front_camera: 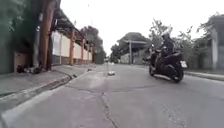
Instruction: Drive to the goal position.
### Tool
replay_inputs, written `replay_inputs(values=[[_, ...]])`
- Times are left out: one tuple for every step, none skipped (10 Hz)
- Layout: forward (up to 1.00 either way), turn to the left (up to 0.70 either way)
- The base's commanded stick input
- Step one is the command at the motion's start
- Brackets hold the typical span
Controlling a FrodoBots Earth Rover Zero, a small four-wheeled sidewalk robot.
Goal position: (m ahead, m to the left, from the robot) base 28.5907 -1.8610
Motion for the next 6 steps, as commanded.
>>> replay_inputs(values=[[1.00, 0.00], [1.00, 0.00], [1.00, 0.32], [1.00, 0.38], [1.00, 0.11], [1.00, 0.01]])
